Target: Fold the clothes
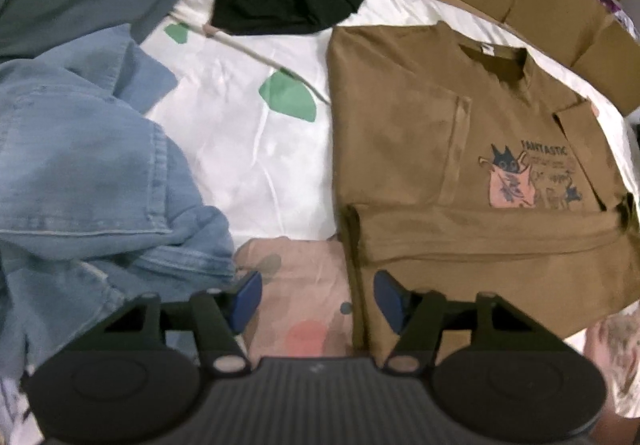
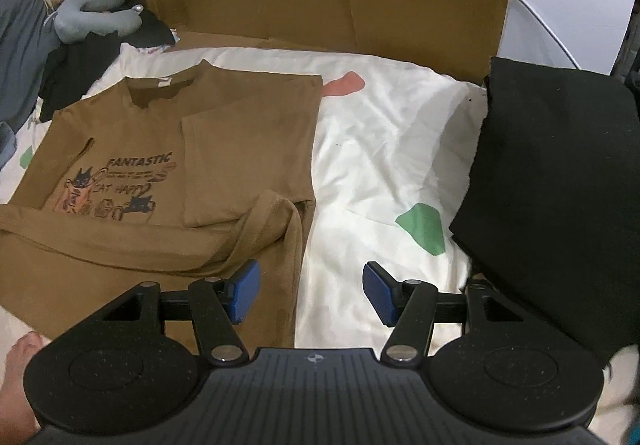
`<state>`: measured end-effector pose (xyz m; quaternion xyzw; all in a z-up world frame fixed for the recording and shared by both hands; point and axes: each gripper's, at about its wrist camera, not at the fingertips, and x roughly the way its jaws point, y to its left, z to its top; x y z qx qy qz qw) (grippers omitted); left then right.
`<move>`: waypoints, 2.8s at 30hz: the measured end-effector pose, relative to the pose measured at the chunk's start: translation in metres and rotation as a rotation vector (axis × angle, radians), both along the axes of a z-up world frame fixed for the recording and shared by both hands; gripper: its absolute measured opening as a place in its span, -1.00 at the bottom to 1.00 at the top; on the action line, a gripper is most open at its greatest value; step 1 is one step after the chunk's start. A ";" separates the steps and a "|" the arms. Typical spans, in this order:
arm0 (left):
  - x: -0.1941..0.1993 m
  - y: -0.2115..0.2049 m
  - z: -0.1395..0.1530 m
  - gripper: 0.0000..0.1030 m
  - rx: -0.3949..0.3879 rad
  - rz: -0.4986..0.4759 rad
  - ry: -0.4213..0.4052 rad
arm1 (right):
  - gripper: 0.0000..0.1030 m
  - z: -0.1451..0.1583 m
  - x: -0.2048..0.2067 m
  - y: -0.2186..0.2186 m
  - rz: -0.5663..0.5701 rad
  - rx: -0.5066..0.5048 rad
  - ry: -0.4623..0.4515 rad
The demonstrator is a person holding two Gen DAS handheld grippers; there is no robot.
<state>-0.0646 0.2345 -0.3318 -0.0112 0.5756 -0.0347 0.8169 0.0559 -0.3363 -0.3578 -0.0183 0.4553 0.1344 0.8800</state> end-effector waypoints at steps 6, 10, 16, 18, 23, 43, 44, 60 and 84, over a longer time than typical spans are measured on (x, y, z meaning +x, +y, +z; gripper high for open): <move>0.008 -0.012 -0.036 0.17 0.051 -0.089 0.001 | 0.23 -0.021 0.013 0.004 0.015 -0.033 -0.030; 0.016 -0.025 -0.054 0.17 0.089 -0.152 -0.002 | 0.23 -0.028 0.018 0.008 0.036 -0.055 -0.037; 0.020 -0.038 -0.063 0.17 0.116 -0.231 -0.054 | 0.23 -0.039 0.025 0.013 0.068 -0.088 -0.048; 0.017 -0.045 -0.057 0.17 0.128 -0.271 -0.103 | 0.23 -0.039 0.028 0.018 0.092 -0.092 -0.056; 0.021 -0.049 -0.046 0.17 0.097 -0.260 -0.182 | 0.23 -0.041 0.041 0.025 0.134 -0.104 -0.073; 0.043 -0.046 -0.060 -0.16 -0.030 -0.198 -0.233 | -0.43 -0.059 0.062 0.057 0.269 -0.085 -0.044; 0.044 -0.046 -0.060 -0.35 -0.036 -0.196 -0.232 | -0.68 -0.058 0.062 0.055 0.262 -0.079 -0.044; 0.073 -0.009 -0.052 -0.43 -0.174 0.066 -0.194 | -0.91 -0.057 0.072 0.018 -0.022 0.051 0.001; 0.073 -0.010 -0.068 -0.33 -0.206 0.071 -0.200 | -0.42 -0.060 0.077 0.030 0.045 0.043 -0.042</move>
